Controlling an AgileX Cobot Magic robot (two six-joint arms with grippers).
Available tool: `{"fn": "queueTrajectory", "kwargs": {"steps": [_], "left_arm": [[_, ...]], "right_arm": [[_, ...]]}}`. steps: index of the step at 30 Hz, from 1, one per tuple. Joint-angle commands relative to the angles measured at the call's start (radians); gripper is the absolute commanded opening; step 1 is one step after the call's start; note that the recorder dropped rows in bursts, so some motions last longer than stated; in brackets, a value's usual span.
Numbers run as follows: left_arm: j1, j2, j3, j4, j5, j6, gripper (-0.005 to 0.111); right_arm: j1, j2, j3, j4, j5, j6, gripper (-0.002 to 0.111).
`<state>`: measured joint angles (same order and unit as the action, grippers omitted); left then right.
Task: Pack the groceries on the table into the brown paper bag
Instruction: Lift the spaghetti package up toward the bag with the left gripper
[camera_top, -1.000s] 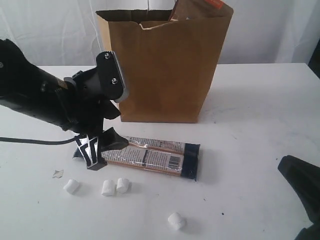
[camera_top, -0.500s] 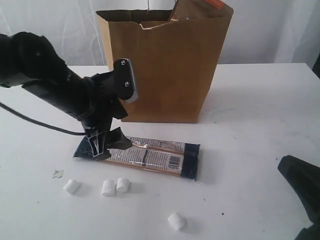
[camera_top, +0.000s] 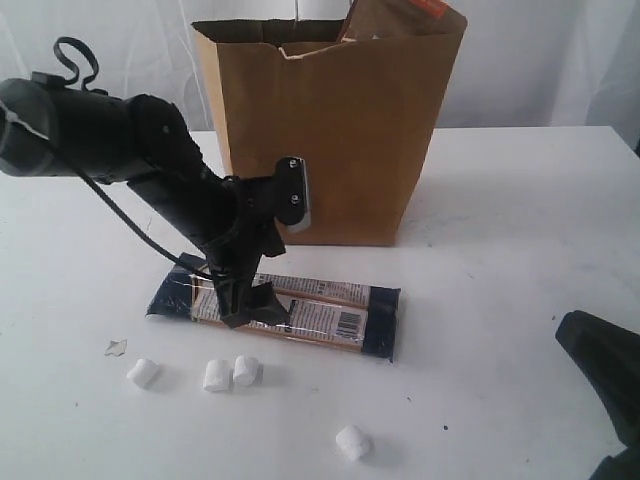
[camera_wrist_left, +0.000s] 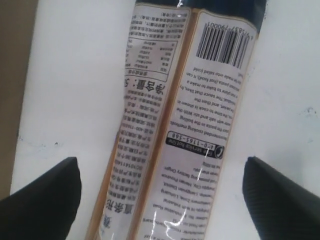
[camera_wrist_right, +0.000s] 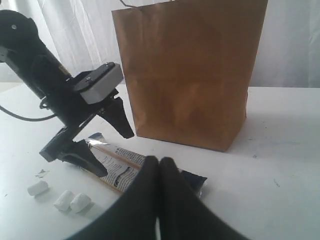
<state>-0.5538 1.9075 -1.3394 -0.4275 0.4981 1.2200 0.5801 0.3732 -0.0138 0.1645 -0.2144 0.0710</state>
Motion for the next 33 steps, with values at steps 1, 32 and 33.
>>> {"fn": "queueTrajectory", "kwargs": {"steps": [1,32,33], "left_arm": [[0.004,0.049,-0.036,-0.02,0.027,0.038,0.088],[0.008,0.025,-0.051,0.046,0.056,-0.092,0.0],[0.008,0.01,-0.032,0.046,0.056,-0.099,0.0]], "right_arm": [[-0.005,-0.007,0.006,0.0,-0.004,0.004,0.0],[-0.005,-0.007,0.006,0.0,-0.004,0.004,0.0],[-0.005,-0.007,0.006,0.0,-0.004,0.004,0.0]]}}
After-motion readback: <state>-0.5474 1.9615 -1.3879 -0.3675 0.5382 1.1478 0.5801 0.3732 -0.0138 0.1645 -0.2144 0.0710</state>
